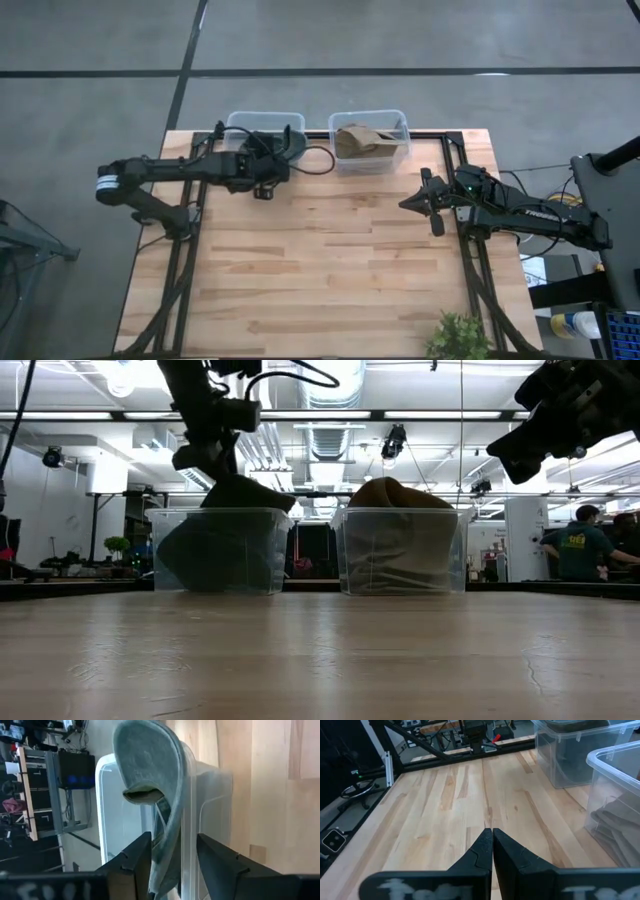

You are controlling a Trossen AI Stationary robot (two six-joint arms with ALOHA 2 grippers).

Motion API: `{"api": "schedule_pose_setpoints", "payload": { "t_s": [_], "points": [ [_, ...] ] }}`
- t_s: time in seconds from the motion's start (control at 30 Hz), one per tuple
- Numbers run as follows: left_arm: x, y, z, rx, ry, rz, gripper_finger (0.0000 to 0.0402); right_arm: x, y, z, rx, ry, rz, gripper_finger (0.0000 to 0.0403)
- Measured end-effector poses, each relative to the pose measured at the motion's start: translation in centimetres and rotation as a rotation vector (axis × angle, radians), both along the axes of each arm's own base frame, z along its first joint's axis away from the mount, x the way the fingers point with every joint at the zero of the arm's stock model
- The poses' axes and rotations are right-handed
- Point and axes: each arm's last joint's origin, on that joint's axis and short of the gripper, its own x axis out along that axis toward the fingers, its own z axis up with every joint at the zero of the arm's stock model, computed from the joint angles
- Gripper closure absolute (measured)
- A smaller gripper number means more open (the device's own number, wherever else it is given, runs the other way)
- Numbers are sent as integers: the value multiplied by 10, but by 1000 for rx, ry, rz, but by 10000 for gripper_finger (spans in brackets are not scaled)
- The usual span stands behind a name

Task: Pick & Place hat
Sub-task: Put the green cap into the left transparent bin

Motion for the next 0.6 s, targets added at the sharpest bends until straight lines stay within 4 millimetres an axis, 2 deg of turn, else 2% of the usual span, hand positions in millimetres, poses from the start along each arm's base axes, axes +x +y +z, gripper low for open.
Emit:
{"api": "schedule_pose_setpoints", "payload": {
  "t_s": [0.13,0.33,0.6],
  "points": [
    [5,6,-5,1,13,22,284,0,0,0,9,1,-3,394],
    [10,9,-3,63,17,70,388,0,0,-3,18,9,-3,394],
    [7,10,23,111,-20,168,395,0,0,-4,13,11,-2,394]
  ]
}}
